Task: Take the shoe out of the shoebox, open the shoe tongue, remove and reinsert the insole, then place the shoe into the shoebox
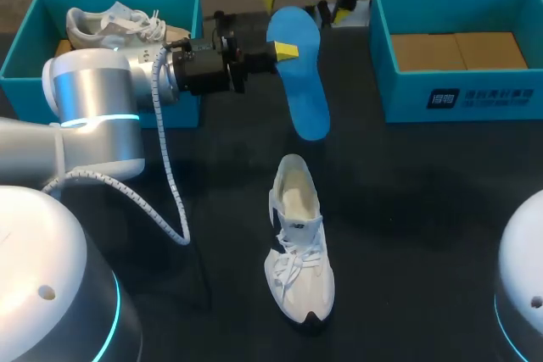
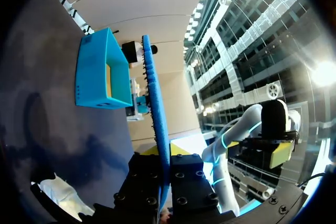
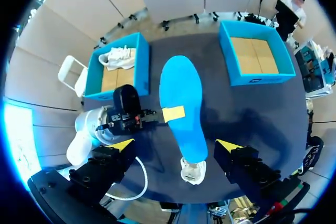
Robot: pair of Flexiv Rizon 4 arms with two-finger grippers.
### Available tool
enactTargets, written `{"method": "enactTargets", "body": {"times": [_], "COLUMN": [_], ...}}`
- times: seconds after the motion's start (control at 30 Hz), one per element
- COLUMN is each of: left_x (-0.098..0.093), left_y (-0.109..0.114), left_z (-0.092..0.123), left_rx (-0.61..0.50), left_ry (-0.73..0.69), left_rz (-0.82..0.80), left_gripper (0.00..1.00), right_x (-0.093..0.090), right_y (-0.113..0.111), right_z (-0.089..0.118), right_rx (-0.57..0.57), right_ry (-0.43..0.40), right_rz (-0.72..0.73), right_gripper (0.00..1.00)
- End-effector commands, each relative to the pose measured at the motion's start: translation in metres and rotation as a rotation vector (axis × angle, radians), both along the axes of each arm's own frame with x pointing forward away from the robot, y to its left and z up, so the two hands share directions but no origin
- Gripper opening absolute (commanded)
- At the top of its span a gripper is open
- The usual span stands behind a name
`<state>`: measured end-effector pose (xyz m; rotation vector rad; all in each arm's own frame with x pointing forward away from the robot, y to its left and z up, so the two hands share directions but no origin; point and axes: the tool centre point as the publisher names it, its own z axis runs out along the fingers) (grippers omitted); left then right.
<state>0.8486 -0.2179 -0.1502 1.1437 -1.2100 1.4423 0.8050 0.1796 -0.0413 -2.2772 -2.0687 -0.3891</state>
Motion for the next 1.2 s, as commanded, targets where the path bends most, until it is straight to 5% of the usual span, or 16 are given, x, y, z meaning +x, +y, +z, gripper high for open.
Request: {"method": "enactTargets", "body": {"times": [0.03,0.73,1.2], "left_x": [0.0,0.0,0.0], "left_y": [0.0,0.0,0.0], "left_z": [-0.001,-0.001,-0.001], "left_rx": [-0.001,-0.001,-0.001], "left_ry": [-0.001,-0.001,-0.001], "left_rz": [0.0,0.0,0.0], "left_gripper": [0.0,0.0,0.0], "right_x": [-0.005,-0.001,0.006], "right_y": [-0.021,-0.046,-0.053], "right_z": [-0.008,-0.039,-0.051], "right_rx": [0.602,1.068,1.161], "right_ry": [-0.078,-0.094,-0.082], "right_rz": [0.07,0.091,0.101], "right_gripper": [1.0,1.0,1.0]}}
